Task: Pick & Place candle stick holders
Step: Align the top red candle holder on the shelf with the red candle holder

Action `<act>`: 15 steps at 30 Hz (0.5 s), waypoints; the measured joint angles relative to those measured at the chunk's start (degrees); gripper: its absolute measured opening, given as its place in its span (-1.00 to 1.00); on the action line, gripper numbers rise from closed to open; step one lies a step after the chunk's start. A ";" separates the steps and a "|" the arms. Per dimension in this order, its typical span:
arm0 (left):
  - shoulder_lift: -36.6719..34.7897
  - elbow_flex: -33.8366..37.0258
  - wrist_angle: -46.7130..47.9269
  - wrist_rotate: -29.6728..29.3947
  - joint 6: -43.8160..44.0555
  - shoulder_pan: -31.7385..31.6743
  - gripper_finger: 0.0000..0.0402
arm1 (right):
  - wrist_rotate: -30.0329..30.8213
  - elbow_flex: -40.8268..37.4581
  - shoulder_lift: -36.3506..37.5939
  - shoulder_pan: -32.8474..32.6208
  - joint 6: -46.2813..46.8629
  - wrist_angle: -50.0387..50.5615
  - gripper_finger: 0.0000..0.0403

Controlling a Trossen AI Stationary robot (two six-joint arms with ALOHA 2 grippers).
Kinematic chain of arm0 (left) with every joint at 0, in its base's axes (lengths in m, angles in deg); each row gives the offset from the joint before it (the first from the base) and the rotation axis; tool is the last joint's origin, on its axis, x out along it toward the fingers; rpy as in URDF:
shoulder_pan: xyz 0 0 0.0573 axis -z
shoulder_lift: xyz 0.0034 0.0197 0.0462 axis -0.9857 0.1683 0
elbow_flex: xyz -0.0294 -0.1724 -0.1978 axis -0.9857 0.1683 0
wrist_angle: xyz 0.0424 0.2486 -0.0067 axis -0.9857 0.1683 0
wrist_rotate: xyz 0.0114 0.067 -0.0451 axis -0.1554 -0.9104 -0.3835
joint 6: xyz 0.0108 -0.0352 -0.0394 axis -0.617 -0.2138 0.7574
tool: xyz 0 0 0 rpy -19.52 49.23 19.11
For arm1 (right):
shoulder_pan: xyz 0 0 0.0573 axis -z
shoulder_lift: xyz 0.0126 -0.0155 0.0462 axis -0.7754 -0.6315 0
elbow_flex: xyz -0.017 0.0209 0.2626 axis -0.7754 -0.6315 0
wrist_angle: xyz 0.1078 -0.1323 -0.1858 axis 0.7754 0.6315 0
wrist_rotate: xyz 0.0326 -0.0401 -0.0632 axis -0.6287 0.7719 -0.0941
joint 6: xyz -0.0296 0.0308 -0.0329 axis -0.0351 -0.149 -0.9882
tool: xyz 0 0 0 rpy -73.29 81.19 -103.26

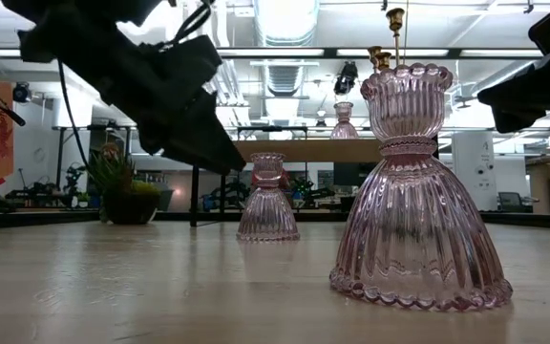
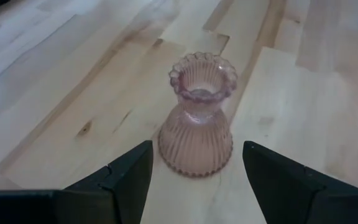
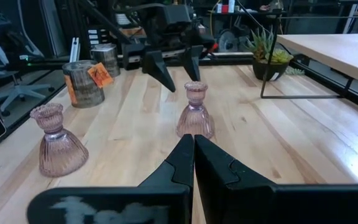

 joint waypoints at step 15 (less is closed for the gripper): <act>6.07 -0.17 -8.87 0.11 0.06 -2.49 0.26 | 0.09 0.00 -0.04 0.00 0.02 0.26 -0.96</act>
